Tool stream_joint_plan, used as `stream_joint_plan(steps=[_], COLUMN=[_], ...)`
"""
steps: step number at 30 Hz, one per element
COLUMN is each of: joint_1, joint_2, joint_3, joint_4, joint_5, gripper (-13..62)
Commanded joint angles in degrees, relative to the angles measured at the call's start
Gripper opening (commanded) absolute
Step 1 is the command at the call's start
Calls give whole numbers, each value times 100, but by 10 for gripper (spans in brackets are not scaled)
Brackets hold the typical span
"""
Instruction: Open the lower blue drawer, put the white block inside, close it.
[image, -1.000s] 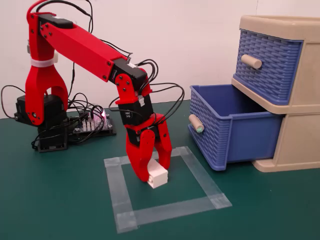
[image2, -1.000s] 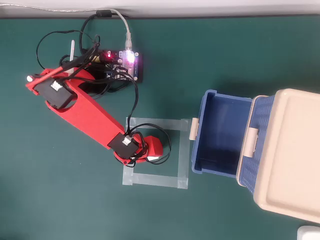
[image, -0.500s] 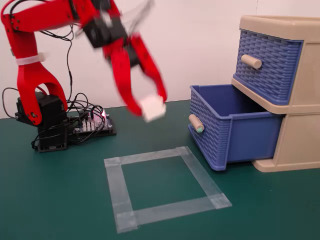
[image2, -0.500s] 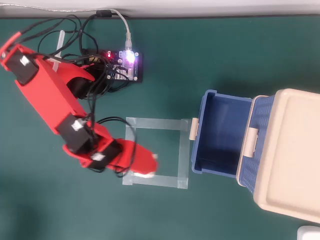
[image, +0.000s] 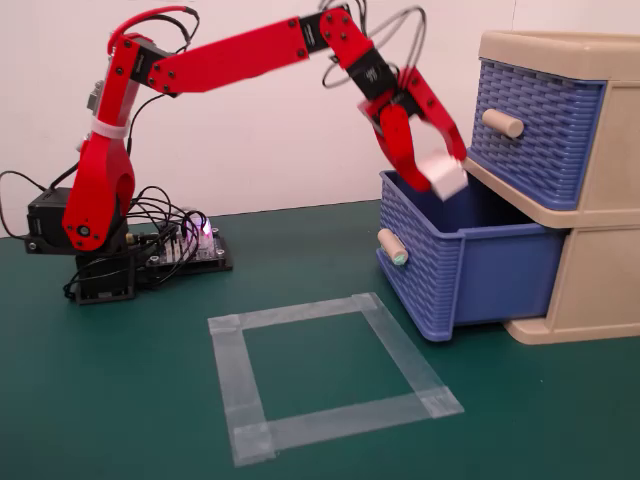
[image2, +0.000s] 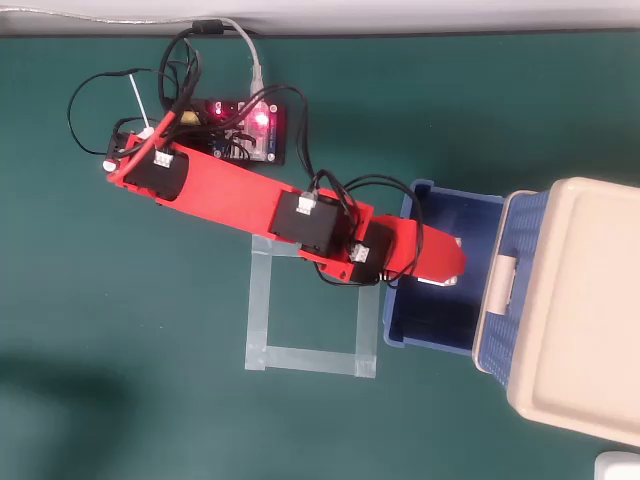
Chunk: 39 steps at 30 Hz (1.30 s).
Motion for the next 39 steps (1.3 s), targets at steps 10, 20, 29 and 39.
stream_joint_plan(steps=[10,20,29,39], joint_1=[-35,123,141,62], joint_2=[1266,773,-721,-1371], joint_3=[-501,132,-26,-668], joint_4=[958,3955,3146,976], joint_5=[88,-1740,-1670,-1283], gripper=[327,328,327,326])
